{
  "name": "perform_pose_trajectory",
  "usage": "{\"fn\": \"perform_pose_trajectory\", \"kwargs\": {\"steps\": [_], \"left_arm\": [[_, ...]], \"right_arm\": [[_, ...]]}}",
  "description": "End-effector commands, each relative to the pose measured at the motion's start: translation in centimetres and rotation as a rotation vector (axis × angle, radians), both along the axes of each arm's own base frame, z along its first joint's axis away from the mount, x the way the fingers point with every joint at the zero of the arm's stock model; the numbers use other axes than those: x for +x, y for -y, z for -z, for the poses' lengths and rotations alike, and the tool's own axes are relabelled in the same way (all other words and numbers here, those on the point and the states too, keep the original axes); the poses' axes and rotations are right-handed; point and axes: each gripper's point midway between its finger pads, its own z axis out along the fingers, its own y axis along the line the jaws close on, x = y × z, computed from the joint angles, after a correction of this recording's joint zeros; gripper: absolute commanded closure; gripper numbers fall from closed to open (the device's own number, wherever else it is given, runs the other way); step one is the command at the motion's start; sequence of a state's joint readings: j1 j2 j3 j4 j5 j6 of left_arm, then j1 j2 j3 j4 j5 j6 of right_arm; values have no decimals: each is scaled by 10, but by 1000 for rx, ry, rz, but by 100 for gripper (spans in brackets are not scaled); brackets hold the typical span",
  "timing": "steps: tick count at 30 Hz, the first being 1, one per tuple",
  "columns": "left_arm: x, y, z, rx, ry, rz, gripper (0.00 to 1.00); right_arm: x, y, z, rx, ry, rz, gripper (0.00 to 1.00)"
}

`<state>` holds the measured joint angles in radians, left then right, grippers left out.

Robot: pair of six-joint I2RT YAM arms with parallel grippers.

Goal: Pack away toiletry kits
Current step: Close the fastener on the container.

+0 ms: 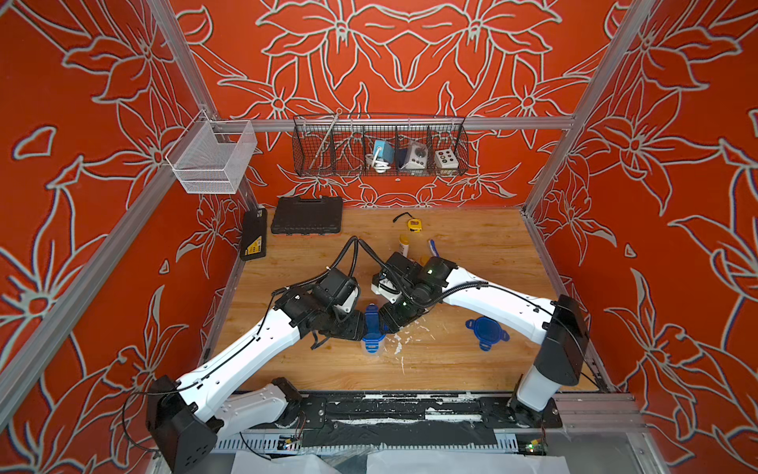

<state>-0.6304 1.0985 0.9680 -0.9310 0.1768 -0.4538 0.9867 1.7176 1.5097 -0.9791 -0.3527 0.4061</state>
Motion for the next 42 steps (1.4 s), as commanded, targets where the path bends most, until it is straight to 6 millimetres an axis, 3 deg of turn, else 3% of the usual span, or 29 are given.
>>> {"fn": "perform_pose_trajectory", "kwargs": {"steps": [1, 4, 9, 14, 19, 22, 31, 42], "left_arm": [[-7, -21, 27, 131, -44, -20, 42], [-7, -21, 28, 135, -47, -18, 40], [-7, -22, 26, 138, -43, -20, 26], [-3, -26, 14, 156, -21, -27, 18], [-1, -30, -7, 178, 2, -29, 14], [-4, -29, -16, 157, 2, -27, 14], [-3, -7, -30, 47, -11, 5, 30], [-7, 3, -21, 4, -44, 29, 36]], "right_arm": [[10, 18, -1, -94, 68, 15, 28], [16, 29, -20, -131, 126, 14, 26], [22, 36, -46, -129, 188, 26, 27], [15, 31, -50, -88, 151, 37, 29], [7, 28, -49, -55, 105, 40, 38], [2, 23, -48, -17, 76, 44, 43], [-1, 12, -35, 3, 30, 48, 47], [-3, 5, -17, 5, -13, 61, 51]]}}
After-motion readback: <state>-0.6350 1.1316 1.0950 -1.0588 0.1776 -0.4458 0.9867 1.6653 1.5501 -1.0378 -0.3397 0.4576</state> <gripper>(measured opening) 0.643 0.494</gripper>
